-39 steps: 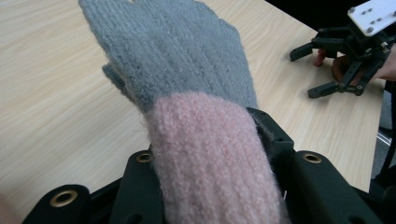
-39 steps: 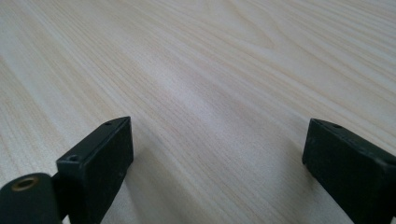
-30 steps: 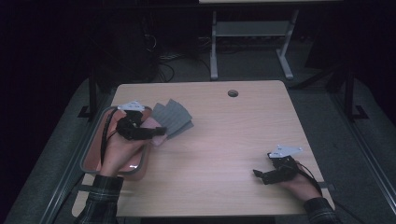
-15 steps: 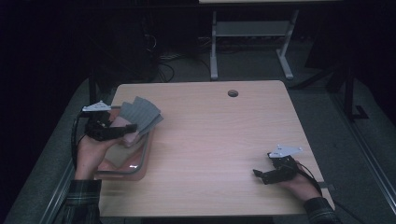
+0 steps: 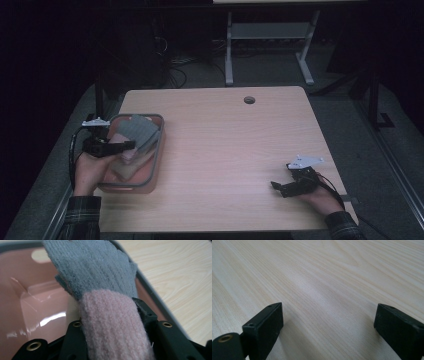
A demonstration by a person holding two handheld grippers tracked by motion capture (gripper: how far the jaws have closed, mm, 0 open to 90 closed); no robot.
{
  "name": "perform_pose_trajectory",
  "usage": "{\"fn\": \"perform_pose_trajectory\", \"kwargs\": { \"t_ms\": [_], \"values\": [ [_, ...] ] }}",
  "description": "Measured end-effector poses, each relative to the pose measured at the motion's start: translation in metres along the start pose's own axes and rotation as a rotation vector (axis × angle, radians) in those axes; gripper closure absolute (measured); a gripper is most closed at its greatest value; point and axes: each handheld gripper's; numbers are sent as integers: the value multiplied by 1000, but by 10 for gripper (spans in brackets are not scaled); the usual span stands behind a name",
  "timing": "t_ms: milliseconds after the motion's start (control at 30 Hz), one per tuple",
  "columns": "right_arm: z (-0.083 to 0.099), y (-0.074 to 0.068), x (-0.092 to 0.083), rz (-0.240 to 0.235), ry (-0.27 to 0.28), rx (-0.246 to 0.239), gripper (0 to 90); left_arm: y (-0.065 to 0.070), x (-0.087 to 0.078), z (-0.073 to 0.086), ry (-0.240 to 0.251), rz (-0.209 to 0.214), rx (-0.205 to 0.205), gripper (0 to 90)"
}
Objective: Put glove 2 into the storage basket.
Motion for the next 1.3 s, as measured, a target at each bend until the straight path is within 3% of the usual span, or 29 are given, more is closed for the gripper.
{"fn": "perform_pose_trajectory", "kwargs": {
  "t_ms": [133,267,500,567,733,867,1300],
  "values": [
    [0,0,0,0,0,0,84,-5,7,7,-51,-23,2,598],
    [0,0,0,0,0,0,84,-6,14,12,-81,6,-4,596],
    [0,0,0,0,0,0,84,-2,25,14,-147,-17,39,582],
    [0,0,0,0,0,0,84,-3,25,14,-140,-19,38,551],
    [0,0,0,0,0,0,85,-6,22,14,-124,-74,53,299],
    [0,0,0,0,0,0,84,-10,15,10,-90,-99,49,203],
    [0,0,0,0,0,0,84,-12,-14,-3,13,-115,58,165]
  ]
}}
Point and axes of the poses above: each handheld gripper's, and its own axes: x roughly forward along the jaws, z roughly out of its underside, y roughly to its right, and after that the axes turned 15 degrees about y, right-handed
